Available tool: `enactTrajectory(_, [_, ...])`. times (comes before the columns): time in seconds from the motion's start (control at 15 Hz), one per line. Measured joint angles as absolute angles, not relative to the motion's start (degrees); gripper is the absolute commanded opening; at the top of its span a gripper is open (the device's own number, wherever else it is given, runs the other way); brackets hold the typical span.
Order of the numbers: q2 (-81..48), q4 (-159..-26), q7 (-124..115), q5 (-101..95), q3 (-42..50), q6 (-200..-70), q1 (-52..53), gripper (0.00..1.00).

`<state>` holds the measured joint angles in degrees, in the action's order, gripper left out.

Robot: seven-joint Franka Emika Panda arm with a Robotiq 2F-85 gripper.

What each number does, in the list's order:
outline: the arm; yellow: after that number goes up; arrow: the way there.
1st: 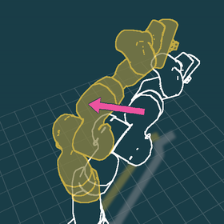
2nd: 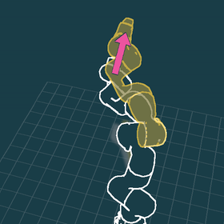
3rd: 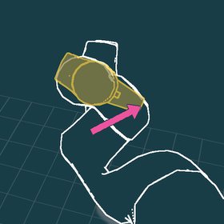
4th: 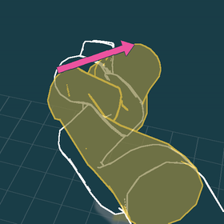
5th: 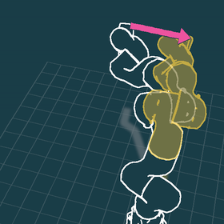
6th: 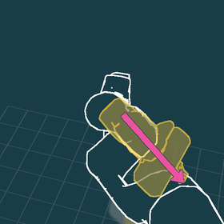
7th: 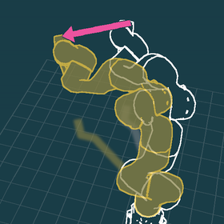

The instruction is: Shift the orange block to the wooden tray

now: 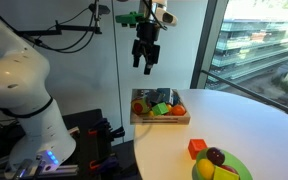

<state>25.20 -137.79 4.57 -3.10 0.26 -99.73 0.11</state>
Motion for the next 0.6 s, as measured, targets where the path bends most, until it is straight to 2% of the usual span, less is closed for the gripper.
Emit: enactTrajectory(0.6, [24.84,-137.97,4.56,-3.10,0.96,-99.73,-0.24,1.00])
